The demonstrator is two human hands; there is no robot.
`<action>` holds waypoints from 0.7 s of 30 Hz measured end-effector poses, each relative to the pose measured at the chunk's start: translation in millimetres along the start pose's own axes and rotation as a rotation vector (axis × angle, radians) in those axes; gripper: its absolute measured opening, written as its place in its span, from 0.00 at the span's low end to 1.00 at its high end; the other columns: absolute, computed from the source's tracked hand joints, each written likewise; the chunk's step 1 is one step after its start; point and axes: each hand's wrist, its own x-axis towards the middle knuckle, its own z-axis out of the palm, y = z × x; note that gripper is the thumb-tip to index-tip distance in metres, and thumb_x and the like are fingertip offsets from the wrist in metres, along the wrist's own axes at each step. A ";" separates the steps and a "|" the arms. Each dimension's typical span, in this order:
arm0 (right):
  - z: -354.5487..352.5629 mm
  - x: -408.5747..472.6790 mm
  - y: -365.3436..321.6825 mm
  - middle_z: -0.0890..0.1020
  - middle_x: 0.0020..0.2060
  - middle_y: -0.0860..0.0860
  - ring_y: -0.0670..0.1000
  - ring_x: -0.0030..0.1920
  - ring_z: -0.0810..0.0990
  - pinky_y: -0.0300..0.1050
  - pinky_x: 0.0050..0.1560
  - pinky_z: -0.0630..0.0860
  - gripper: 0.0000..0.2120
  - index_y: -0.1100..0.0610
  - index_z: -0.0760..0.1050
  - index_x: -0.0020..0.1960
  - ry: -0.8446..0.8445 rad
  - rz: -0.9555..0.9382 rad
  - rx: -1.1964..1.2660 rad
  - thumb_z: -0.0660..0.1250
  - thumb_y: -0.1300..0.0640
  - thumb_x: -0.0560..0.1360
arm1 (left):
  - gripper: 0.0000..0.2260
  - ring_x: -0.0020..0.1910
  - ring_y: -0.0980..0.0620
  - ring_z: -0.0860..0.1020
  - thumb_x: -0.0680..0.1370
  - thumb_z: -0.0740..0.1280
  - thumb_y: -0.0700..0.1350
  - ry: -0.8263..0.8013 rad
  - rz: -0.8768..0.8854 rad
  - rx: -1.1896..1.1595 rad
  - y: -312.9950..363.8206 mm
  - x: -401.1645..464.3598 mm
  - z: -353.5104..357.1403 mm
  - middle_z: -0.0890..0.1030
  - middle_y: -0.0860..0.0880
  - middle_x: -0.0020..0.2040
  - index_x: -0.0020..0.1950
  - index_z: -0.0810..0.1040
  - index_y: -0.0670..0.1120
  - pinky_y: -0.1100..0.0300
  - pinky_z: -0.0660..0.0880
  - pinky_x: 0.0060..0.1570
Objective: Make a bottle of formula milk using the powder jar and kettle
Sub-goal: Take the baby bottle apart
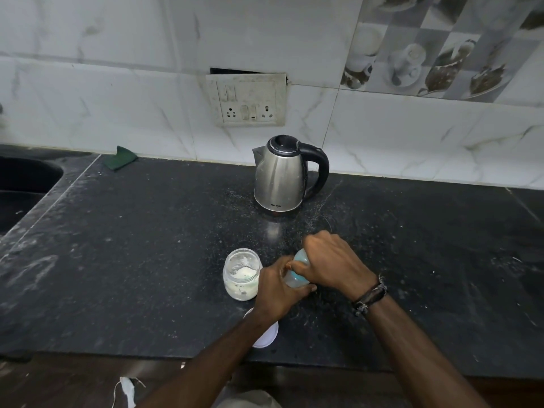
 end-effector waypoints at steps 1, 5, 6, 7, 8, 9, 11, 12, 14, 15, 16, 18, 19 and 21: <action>0.4 -0.2 0.1 0.78 0.52 0.58 0.58 0.50 0.78 0.45 0.42 0.65 0.20 0.59 0.74 0.51 -0.005 -0.003 -0.003 0.65 0.41 0.76 | 0.22 0.43 0.55 0.85 0.59 0.84 0.54 -0.005 -0.004 0.004 0.0 -0.1 0.5 0.87 0.52 0.43 0.49 0.80 0.55 0.48 0.82 0.45; 5.8 -1.5 1.6 0.78 0.53 0.60 0.60 0.51 0.78 0.48 0.45 0.69 0.19 0.60 0.74 0.53 -0.058 -0.025 -0.028 0.66 0.43 0.76 | 0.22 0.43 0.52 0.85 0.59 0.83 0.54 -0.041 -0.019 0.030 -5.4 -0.8 3.3 0.87 0.51 0.43 0.48 0.79 0.57 0.46 0.82 0.45; 7.6 -2.1 2.2 0.78 0.53 0.60 0.60 0.51 0.78 0.48 0.45 0.68 0.18 0.60 0.73 0.53 -0.071 -0.035 -0.037 0.66 0.44 0.76 | 0.22 0.43 0.51 0.85 0.59 0.83 0.54 -0.050 -0.025 0.030 -7.0 -1.0 3.9 0.87 0.51 0.44 0.49 0.80 0.55 0.46 0.82 0.45; 9.4 -2.6 2.8 0.78 0.53 0.59 0.60 0.51 0.77 0.47 0.44 0.65 0.18 0.59 0.73 0.53 -0.083 -0.048 -0.046 0.66 0.45 0.76 | 0.23 0.43 0.51 0.85 0.59 0.83 0.54 -0.059 -0.030 0.028 -9.2 -1.1 4.5 0.87 0.51 0.44 0.50 0.80 0.53 0.46 0.82 0.45; 10.8 -3.4 3.6 0.78 0.53 0.59 0.60 0.50 0.77 0.45 0.43 0.64 0.16 0.59 0.73 0.52 -0.089 -0.063 -0.054 0.67 0.46 0.75 | 0.24 0.43 0.52 0.85 0.59 0.83 0.53 -0.065 -0.033 0.027 -10.4 -1.4 5.4 0.87 0.51 0.44 0.51 0.80 0.52 0.47 0.82 0.45; 12.2 -4.0 4.6 0.78 0.53 0.58 0.59 0.50 0.77 0.45 0.43 0.63 0.16 0.58 0.73 0.52 -0.094 -0.077 -0.059 0.67 0.46 0.75 | 0.24 0.43 0.53 0.85 0.59 0.83 0.54 -0.067 -0.033 0.025 -10.7 -2.0 6.2 0.86 0.51 0.44 0.51 0.80 0.51 0.49 0.82 0.45; 15.2 -4.9 6.5 0.78 0.52 0.57 0.59 0.49 0.78 0.45 0.42 0.64 0.15 0.57 0.73 0.52 -0.110 -0.098 -0.055 0.70 0.48 0.73 | 0.26 0.44 0.54 0.84 0.58 0.81 0.55 -0.070 -0.032 0.018 -9.9 -3.1 7.9 0.86 0.52 0.45 0.52 0.80 0.50 0.52 0.82 0.44; 17.1 -5.2 7.2 0.78 0.51 0.57 0.58 0.50 0.78 0.45 0.42 0.66 0.15 0.57 0.74 0.52 -0.117 -0.107 -0.049 0.71 0.49 0.72 | 0.26 0.44 0.53 0.85 0.58 0.80 0.55 -0.069 -0.030 0.013 -10.7 -3.3 8.7 0.86 0.51 0.46 0.53 0.80 0.49 0.51 0.82 0.45; 20.4 -5.8 8.2 0.78 0.50 0.56 0.58 0.50 0.78 0.46 0.43 0.69 0.14 0.56 0.75 0.52 -0.133 -0.123 -0.037 0.72 0.52 0.70 | 0.28 0.46 0.52 0.85 0.58 0.79 0.55 -0.067 -0.026 0.011 -13.6 -3.6 11.2 0.86 0.51 0.47 0.55 0.80 0.47 0.48 0.82 0.46; 21.5 -6.0 8.5 0.78 0.50 0.55 0.57 0.50 0.79 0.47 0.43 0.70 0.14 0.56 0.75 0.53 -0.136 -0.138 -0.033 0.72 0.54 0.69 | 0.28 0.47 0.52 0.85 0.59 0.79 0.55 -0.069 -0.028 0.004 -15.1 -3.8 11.8 0.87 0.51 0.48 0.56 0.81 0.48 0.47 0.82 0.48; 21.6 -6.7 8.7 0.78 0.50 0.55 0.57 0.50 0.79 0.47 0.44 0.72 0.14 0.55 0.75 0.53 -0.138 -0.157 -0.026 0.71 0.56 0.68 | 0.29 0.49 0.53 0.85 0.59 0.79 0.55 -0.072 -0.032 -0.004 -16.0 -4.2 12.7 0.87 0.51 0.49 0.57 0.80 0.49 0.47 0.82 0.49; 19.9 -9.0 8.5 0.78 0.50 0.53 0.55 0.51 0.78 0.46 0.46 0.72 0.15 0.54 0.77 0.55 -0.149 -0.194 -0.001 0.71 0.58 0.69 | 0.28 0.50 0.56 0.85 0.59 0.80 0.54 -0.075 -0.030 -0.027 -16.5 -5.8 13.6 0.87 0.51 0.51 0.58 0.79 0.55 0.48 0.82 0.52; 19.4 -10.3 8.7 0.78 0.51 0.53 0.54 0.51 0.77 0.46 0.48 0.73 0.15 0.54 0.77 0.56 -0.160 -0.209 0.012 0.71 0.58 0.69 | 0.28 0.51 0.56 0.85 0.59 0.80 0.54 -0.077 -0.028 -0.036 -16.1 -6.8 13.8 0.87 0.51 0.51 0.58 0.79 0.56 0.49 0.83 0.53; 18.3 -13.2 8.2 0.77 0.52 0.52 0.52 0.52 0.76 0.46 0.50 0.75 0.17 0.54 0.77 0.59 -0.184 -0.230 0.040 0.71 0.57 0.70 | 0.29 0.51 0.55 0.86 0.57 0.82 0.54 -0.079 -0.037 -0.056 -16.2 -8.9 15.1 0.87 0.51 0.51 0.56 0.79 0.56 0.49 0.83 0.53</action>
